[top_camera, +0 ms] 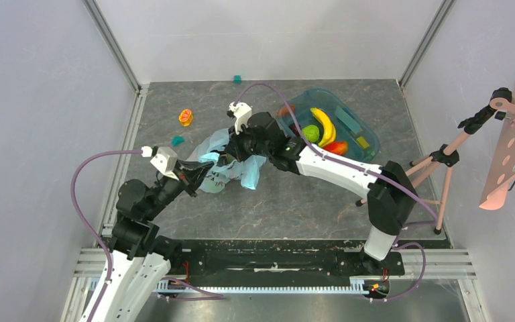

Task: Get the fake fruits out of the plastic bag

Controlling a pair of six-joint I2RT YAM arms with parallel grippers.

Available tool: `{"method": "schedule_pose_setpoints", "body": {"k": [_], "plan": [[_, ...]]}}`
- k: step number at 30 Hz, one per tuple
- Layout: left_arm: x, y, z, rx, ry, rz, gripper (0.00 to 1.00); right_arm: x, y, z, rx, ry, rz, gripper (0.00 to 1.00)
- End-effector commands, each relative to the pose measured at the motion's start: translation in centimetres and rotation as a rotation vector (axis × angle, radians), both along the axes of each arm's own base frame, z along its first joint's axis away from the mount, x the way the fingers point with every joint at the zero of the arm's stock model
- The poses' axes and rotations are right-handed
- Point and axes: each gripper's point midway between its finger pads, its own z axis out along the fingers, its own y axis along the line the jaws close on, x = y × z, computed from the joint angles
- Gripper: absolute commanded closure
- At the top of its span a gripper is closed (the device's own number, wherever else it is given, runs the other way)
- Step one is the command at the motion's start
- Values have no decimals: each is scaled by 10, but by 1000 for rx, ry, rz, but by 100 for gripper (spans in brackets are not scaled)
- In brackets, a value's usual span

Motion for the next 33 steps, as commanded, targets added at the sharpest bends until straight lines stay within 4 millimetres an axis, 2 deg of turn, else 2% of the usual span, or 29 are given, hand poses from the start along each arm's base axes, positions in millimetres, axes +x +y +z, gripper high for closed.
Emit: {"method": "schedule_pose_setpoints", "body": {"k": [1, 4, 7, 10, 14, 15, 17, 19, 22, 24, 27, 29, 32, 33], "plan": [[-4, 1, 9, -41, 5, 2, 98, 13, 8, -24, -48, -7, -18, 99], [0, 6, 8, -54, 28, 42, 98, 27, -11, -49, -141, -34, -114, 100], [5, 15, 5, -63, 59, 107, 98, 30, -31, -66, -216, -50, -171, 100], [11, 24, 0, -69, 86, 176, 98, 25, -54, -78, -266, -60, -214, 100], [12, 28, 0, -67, 106, 200, 96, 10, -80, -95, -318, -54, -224, 99], [12, 29, 0, -64, 110, 207, 89, 6, -81, -96, -311, -52, -212, 99], [12, 30, 3, -51, 115, 211, 60, -5, -81, -98, -285, -42, -167, 96], [10, 30, 10, -37, 110, 202, 36, -11, -70, -88, -213, -57, -117, 94], [7, 31, 29, -19, 97, 200, 19, -15, -61, -79, -164, -60, -74, 93], [6, 34, 50, -11, 78, 211, 14, -14, -56, -72, -141, -65, -68, 92], [14, 36, 77, 13, 69, 232, 20, -12, -53, -65, -108, -63, -81, 92], [23, 30, 90, 21, 61, 216, 34, -13, -50, -61, -76, -43, -75, 93], [39, 11, 105, 12, 52, 138, 83, -11, -50, -55, -17, -9, -78, 97], [44, 4, 108, -4, 56, 113, 97, -11, -50, -52, 17, 2, -81, 98]]}}
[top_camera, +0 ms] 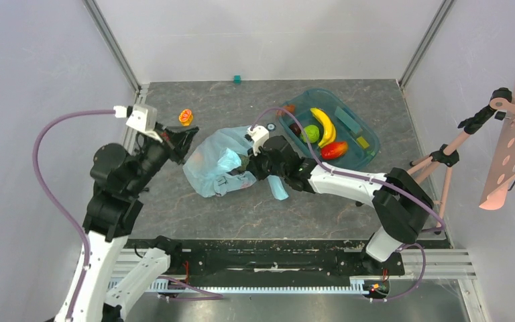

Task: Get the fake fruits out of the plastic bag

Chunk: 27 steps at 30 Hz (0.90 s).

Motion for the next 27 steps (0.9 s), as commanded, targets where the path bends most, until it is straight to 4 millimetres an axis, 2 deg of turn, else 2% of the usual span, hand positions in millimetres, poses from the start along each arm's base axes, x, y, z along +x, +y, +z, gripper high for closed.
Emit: {"method": "schedule_pose_setpoints", "body": {"k": [1, 6, 9, 12, 15, 20, 24, 27], "plan": [[29, -29, 7, 0, 11, -103, 98, 7, 8, 45, 211, 1, -4, 99], [57, -65, 1, -17, 50, -148, 98, 10, -3, 64, 413, 68, -10, 100], [61, -95, -7, 48, 39, -165, 98, 9, -3, 67, 464, 98, 13, 100], [63, -129, -25, 94, 94, -230, 98, 8, -1, 65, 470, 116, 30, 100], [63, -146, -53, 152, 172, -241, 98, 9, -6, 61, 462, 116, 7, 100], [43, -156, -101, 251, 261, -258, 98, 15, -20, 56, 452, 109, -43, 100], [37, -135, -131, 272, 317, -164, 98, 16, -30, 58, 438, 81, -60, 99], [33, -118, -143, 251, 332, -101, 98, 13, -37, 65, 411, 43, -50, 91]]}}
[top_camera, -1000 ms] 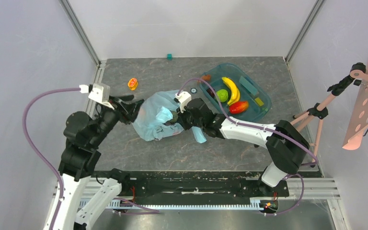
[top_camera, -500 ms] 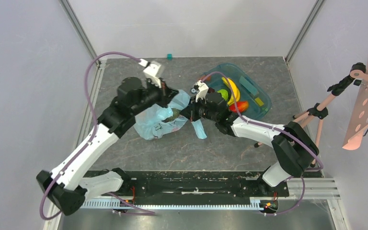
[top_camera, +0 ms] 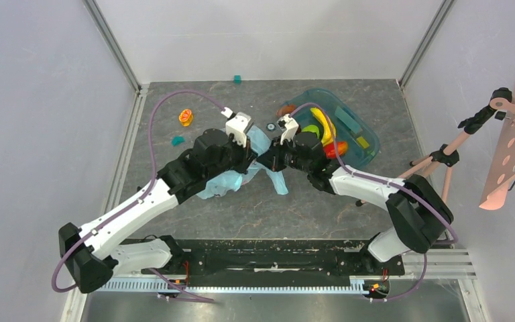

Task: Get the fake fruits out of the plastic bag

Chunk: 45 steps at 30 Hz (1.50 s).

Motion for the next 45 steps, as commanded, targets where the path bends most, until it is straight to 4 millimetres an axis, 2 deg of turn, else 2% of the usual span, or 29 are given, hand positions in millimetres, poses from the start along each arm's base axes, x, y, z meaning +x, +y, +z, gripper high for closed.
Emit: {"method": "schedule_pose_setpoints", "body": {"k": [1, 7, 10, 15, 19, 22, 24, 27, 30, 32, 34, 39, 42, 45], "plan": [[0, 33, -8, 4, -27, 142, 98, -1, -12, 36, 10, -123, -12, 87], [-1, 42, -20, 8, -26, 177, 98, -10, -41, 45, -85, -218, -44, 54], [1, 43, -26, 19, -21, 189, 98, -11, -49, 42, -138, -240, -48, 41], [4, 40, -33, 33, -15, 184, 98, -19, -44, 33, -144, -223, 10, 28], [5, 36, -36, 41, -12, 171, 98, -21, -33, 21, -134, -178, 54, 26], [4, 33, -38, 44, -7, 159, 98, -21, -25, 12, -131, -147, 84, 31], [3, 33, -38, 43, -4, 151, 98, -20, -22, 10, -128, -136, 97, 44], [0, 31, -40, 39, 2, 131, 98, -18, -21, 14, -120, -141, 88, 68], [-6, 27, -43, 32, 13, 98, 98, -16, -25, 27, -102, -166, 57, 90], [-10, 24, -47, 26, 24, 68, 98, -18, -29, 39, -82, -184, 37, 97], [-15, 19, -54, 27, 43, 35, 98, -21, -35, 53, -54, -202, 14, 100], [-22, 14, -66, 43, 66, 5, 98, -38, -46, 88, 20, -231, 2, 100], [-20, 18, -65, 40, 56, 38, 98, -52, -52, 102, 57, -236, 19, 100], [-17, 21, -55, 16, 30, 67, 98, -68, -57, 105, 85, -226, 42, 100]]}}
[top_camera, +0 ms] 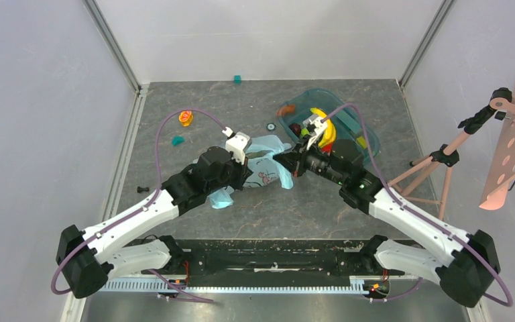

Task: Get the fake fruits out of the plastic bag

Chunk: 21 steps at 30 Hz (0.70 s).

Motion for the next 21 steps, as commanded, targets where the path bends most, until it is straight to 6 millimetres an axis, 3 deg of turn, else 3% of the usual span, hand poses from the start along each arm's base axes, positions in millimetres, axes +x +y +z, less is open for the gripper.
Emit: {"method": "schedule_pose_setpoints", "body": {"k": [1, 5, 9, 18, 21], "plan": [[7, -2, 28, -90, -69, 44, 98, -24, -9, 5, 43, 23, 33, 100], [6, -1, 44, -125, -96, 47, 98, -38, -21, 0, 47, 33, 23, 100], [-6, -14, 63, -201, -99, -41, 98, -47, -29, -12, 37, 54, 12, 100], [-28, -32, 91, -308, -98, -184, 98, -49, -34, -23, 29, 69, -2, 100], [-27, -30, 89, -296, -105, -178, 98, -49, -33, -22, 32, 68, -1, 100]]}}
